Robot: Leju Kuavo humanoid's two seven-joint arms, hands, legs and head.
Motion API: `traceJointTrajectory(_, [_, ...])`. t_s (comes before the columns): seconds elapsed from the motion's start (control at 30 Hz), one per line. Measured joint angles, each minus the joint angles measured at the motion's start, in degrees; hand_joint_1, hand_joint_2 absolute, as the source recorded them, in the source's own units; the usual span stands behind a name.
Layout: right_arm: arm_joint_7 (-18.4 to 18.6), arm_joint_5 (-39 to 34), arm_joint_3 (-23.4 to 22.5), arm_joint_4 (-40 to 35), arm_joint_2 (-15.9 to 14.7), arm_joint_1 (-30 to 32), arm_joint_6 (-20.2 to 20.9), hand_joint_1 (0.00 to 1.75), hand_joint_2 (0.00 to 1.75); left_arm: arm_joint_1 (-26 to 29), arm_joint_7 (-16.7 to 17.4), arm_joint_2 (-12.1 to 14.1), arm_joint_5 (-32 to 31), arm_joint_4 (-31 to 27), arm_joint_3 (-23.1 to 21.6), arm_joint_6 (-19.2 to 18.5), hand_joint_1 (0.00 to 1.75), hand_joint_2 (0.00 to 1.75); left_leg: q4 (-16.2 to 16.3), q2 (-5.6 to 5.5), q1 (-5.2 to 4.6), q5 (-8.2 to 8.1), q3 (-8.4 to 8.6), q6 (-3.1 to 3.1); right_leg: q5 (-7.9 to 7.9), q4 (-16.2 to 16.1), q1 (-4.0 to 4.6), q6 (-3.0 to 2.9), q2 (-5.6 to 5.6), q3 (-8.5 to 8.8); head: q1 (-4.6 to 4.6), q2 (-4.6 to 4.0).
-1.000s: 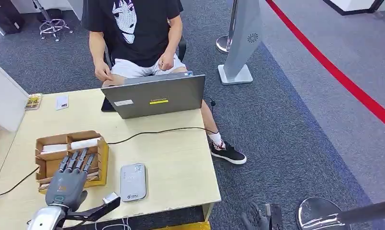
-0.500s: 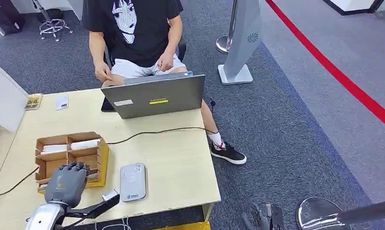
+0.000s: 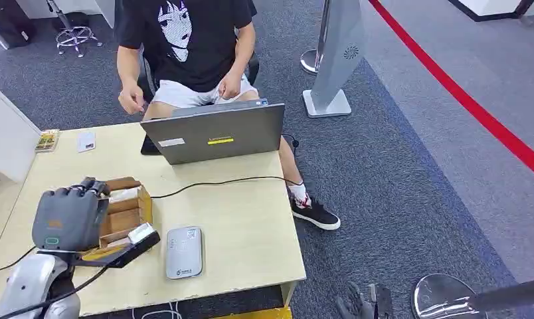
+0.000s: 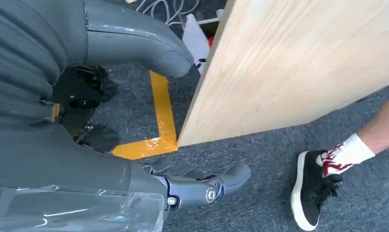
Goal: Pass the card to the sensor for recognition and then transmit it.
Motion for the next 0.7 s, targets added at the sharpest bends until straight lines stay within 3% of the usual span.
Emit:
traceJointTrajectory(0.13, [0.07,0.13,0.09,0.07,0.0,-0.31,-0.31,0.0,1.75,-6.15,2.43,2.06,-0.35,-0.13,0.44,-4.86,1.75,1.75,0.0,0.0,-0.01,0.06,-0.01,-0.01,0.05,0.01,0.0,-0.06,0.01,0.01,0.02,0.0])
traceJointTrajectory(0.33, [0.07,0.15,0.09,0.13,0.0,-0.62,-0.74,0.0,1.75,-9.7,2.65,3.52,-0.18,0.74,1.4,-5.39,1.75,1.75,0.0,-0.01,-0.02,0.08,-0.03,0.0,0.05,0.0,-0.01,-0.06,0.01,0.0,0.02,0.0])
traceJointTrajectory(0.43, [0.09,0.44,0.28,0.22,0.0,-0.85,-0.66,0.0,1.75,-11.12,5.01,4.3,-2.43,2.5,2.29,-6.65,1.75,1.75,0.0,0.0,-0.02,0.07,-0.03,0.0,0.05,0.0,-0.01,-0.06,0.02,-0.01,0.02,0.0])
traceJointTrajectory(0.7, [0.0,0.57,1.01,1.05,0.15,-1.32,-0.81,0.0,1.75,-12.88,3.52,4.29,-1.81,7.23,5.66,-5.54,1.75,1.75,0.0,-0.01,-0.01,0.09,-0.02,0.0,0.06,0.01,-0.01,-0.06,0.01,0.0,0.0,0.0])
